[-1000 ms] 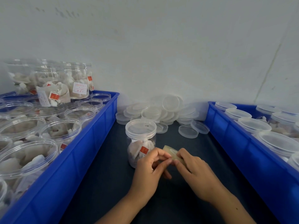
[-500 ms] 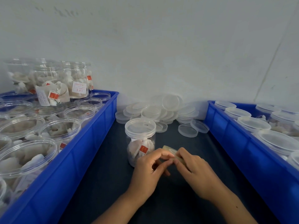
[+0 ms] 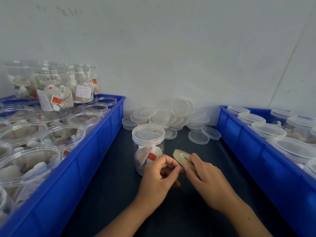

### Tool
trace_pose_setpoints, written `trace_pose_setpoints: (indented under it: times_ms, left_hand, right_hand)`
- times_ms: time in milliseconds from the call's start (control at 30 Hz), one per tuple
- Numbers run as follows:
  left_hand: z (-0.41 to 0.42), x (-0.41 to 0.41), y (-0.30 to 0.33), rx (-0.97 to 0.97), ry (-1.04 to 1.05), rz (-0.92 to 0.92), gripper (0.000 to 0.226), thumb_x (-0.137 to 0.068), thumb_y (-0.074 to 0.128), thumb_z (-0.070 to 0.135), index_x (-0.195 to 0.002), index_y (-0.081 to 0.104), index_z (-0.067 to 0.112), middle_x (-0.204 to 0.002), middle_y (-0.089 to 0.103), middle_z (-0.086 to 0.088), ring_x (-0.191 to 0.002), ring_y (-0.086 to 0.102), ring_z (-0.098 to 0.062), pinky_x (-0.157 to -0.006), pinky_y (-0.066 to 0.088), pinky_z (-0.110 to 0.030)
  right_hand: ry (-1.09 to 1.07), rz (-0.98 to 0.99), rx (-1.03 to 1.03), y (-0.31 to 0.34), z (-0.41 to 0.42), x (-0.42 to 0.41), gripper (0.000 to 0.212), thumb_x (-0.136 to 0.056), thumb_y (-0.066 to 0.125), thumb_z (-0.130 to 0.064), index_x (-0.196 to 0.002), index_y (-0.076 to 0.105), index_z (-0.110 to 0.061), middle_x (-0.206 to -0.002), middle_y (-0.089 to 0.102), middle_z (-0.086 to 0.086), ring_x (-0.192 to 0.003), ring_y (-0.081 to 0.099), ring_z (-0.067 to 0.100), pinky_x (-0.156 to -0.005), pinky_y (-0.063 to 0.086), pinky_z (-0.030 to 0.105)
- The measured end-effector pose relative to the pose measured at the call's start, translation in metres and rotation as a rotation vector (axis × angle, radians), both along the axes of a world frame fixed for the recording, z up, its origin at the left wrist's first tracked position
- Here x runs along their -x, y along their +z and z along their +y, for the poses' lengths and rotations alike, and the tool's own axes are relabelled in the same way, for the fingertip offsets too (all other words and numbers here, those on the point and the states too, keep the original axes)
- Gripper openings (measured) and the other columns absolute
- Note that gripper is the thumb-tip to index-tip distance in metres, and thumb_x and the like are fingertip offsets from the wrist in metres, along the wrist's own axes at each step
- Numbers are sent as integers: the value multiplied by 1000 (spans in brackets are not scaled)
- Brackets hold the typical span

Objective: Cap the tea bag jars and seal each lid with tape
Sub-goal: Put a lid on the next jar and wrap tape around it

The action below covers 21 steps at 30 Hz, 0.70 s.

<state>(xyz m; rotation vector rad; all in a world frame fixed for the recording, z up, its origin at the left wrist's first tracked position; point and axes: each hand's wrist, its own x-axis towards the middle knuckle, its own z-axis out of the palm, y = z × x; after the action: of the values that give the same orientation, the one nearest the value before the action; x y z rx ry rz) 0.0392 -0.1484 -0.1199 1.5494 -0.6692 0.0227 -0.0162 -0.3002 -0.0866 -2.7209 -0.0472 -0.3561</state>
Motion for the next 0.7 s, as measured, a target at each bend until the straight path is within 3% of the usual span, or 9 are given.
trace_pose_setpoints:
  times_ms: [233, 400, 467, 600, 700]
  left_hand:
    - [-1, 2, 7, 132, -71, 418, 9, -93, 59, 4, -86, 63, 0, -68, 70, -5, -58, 67, -18, -55, 58, -30]
    - [-1, 0, 11, 105, -150, 513, 12, -96, 55, 6, -87, 62, 2, -66, 68, -2, -60, 68, -18, -52, 56, -29]
    - [1, -2, 10, 33, -125, 358, 10, -96, 54, 5, -88, 59, 4, -69, 67, -1, -62, 69, -19, -56, 58, -31]
    - [6, -4, 9, -156, 19, -165, 14, -96, 53, 5, -86, 55, 14, -75, 65, -1, -62, 69, -10, -60, 59, -30]
    - [10, -4, 9, -244, 19, -321, 14, -97, 53, 7, -87, 53, 17, -75, 63, 2, -64, 68, -8, -62, 58, -32]
  right_hand:
    - [41, -90, 47, 1, -2, -1, 10, -99, 39, -39, -96, 41, -30, -76, 55, -5, -72, 52, 8, -65, 38, 19]
    - [44, -109, 95, 4, -8, 1, 9, -98, 38, -41, -95, 38, -33, -76, 54, -7, -74, 50, 6, -68, 32, 14]
    - [51, -100, 97, 5, -9, 1, 10, -98, 37, -42, -93, 37, -33, -76, 53, -8, -73, 48, 5, -69, 34, 16]
    - [66, -27, 24, 10, -13, 1, 9, -98, 39, -42, -91, 40, -36, -79, 53, -7, -75, 49, 5, -69, 42, 23]
    - [95, -9, -44, 13, -13, 5, 3, -97, 42, -42, -99, 39, -42, -88, 57, -5, -82, 52, 7, -74, 47, 27]
